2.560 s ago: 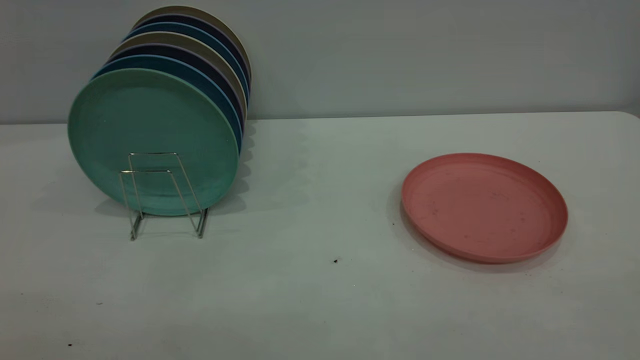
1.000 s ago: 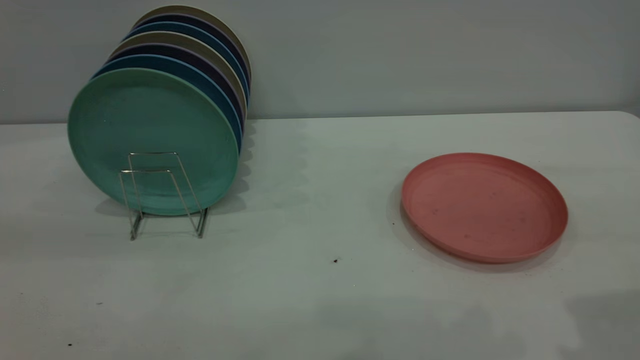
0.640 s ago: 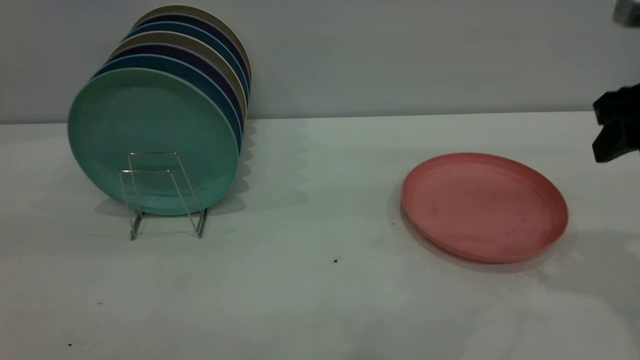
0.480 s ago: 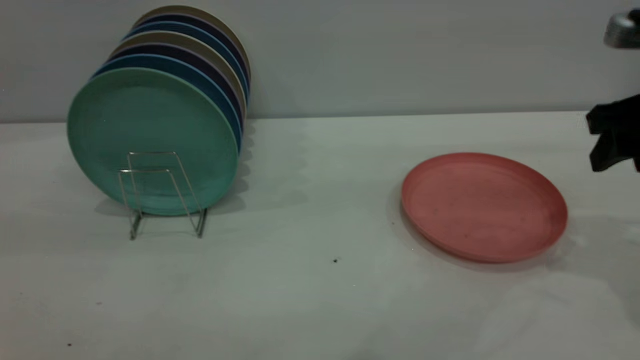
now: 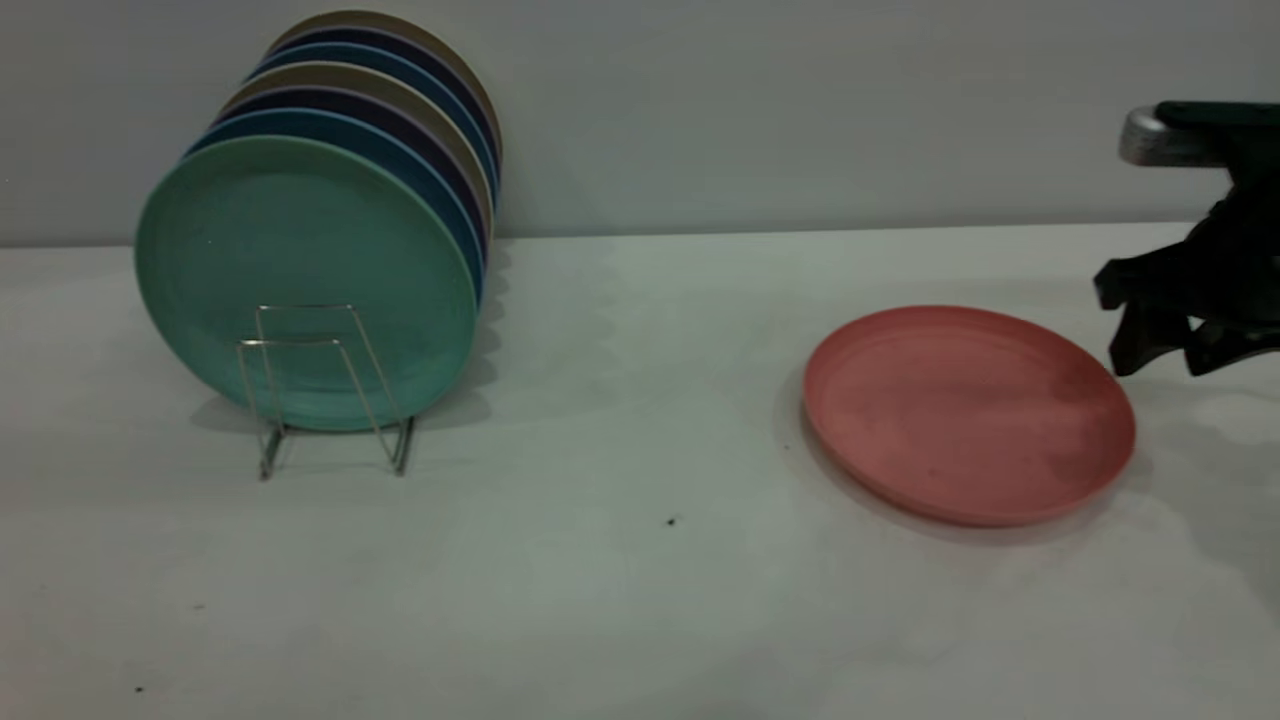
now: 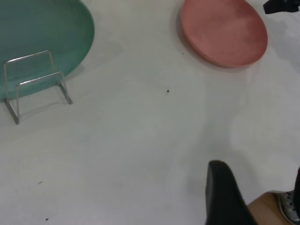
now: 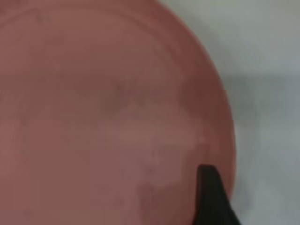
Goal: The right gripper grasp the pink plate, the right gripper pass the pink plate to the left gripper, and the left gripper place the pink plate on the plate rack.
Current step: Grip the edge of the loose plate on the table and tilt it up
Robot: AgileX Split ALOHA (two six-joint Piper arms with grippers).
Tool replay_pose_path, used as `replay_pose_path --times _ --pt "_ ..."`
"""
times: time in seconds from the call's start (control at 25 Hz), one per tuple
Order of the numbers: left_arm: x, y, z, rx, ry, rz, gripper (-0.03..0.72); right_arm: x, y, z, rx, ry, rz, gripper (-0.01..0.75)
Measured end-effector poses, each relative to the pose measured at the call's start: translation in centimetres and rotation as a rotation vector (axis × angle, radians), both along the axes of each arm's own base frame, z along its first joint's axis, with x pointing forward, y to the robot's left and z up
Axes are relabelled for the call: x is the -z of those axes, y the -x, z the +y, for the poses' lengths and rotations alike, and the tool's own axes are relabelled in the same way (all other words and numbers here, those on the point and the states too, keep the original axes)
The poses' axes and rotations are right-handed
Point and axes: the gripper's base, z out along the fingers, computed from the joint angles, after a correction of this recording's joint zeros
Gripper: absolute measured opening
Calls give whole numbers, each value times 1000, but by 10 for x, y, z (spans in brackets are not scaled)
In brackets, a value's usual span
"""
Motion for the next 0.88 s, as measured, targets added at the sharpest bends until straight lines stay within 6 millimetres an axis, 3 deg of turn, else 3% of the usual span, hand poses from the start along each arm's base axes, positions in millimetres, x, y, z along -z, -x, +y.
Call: replay_pose_path --times 0.28,0.72,0.88 --pt "0 0 0 2 0 0 394 30 -10 2 -1 -22 71 481" --pt "0 0 0 2 0 1 394 35 -8 5 15 -66 119 338" --pt "0 0 0 3 0 2 394 37 -6 5 11 -72 139 319"
